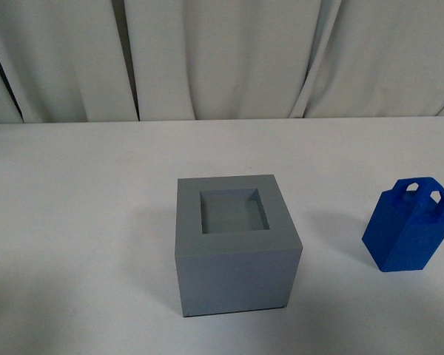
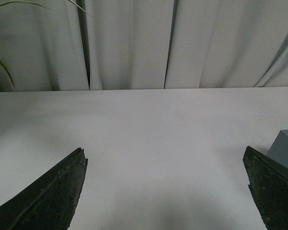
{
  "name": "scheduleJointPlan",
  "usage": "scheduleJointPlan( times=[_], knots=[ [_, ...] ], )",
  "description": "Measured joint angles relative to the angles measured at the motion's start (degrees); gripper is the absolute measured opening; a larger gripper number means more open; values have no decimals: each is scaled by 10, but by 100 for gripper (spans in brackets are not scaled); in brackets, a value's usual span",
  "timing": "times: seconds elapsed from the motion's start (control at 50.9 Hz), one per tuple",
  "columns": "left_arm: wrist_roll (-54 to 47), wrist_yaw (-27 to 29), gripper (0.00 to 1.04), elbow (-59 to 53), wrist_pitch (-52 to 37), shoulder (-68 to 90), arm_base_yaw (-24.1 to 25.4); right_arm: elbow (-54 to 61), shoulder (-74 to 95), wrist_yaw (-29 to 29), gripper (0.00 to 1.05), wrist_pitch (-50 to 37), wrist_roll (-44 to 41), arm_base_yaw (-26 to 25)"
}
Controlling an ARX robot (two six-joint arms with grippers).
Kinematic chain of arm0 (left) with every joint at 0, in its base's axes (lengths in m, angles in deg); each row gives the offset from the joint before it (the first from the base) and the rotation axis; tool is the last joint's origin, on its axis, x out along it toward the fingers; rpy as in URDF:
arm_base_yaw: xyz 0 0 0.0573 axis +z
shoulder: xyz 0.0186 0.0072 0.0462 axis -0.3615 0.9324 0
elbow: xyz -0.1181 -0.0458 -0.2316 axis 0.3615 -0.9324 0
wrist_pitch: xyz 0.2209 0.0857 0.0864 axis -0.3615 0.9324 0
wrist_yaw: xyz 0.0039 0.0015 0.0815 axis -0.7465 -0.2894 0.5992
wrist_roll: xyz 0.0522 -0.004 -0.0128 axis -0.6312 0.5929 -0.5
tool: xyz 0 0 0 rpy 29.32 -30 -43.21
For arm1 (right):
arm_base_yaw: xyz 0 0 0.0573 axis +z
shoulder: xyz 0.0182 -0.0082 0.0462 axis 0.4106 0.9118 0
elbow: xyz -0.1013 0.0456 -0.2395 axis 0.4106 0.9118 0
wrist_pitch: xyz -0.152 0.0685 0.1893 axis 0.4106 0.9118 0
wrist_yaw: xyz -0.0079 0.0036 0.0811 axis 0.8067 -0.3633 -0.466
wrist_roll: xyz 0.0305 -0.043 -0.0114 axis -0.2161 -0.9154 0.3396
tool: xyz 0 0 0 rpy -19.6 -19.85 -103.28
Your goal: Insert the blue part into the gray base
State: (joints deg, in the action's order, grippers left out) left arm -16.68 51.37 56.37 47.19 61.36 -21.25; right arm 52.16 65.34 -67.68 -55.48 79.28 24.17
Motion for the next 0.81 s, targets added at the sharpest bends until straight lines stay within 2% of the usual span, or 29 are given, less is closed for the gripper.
scheduleJointPlan(
  times=[0.393,0.452,0.491,0.511,0.53,0.55,0.609,0.687,0.805],
  knots=[
    [0,0,99,0,0,0,0,0,0,-1,97,0,0,0],
    [0,1,99,0,0,0,0,-2,22,-108,97,-10,-14,-32],
    [0,0,99,0,0,0,0,-5,57,-217,97,-25,-29,-69],
    [0,-1,99,0,0,0,0,-6,66,-230,97,-30,-30,-76],
    [0,-2,99,0,0,0,0,-8,86,-287,97,-40,-37,-87],
    [0,-1,99,0,0,0,0,-10,104,-321,97,-50,-40,-92],
    [0,0,99,0,0,0,0,-17,149,-386,97,-75,-47,-95],
    [0,0,99,0,0,0,0,-35,203,-412,97,-108,-54,-93],
    [0,0,99,0,0,0,0,-76,304,-391,97,-179,-69,-82]
  ],
)
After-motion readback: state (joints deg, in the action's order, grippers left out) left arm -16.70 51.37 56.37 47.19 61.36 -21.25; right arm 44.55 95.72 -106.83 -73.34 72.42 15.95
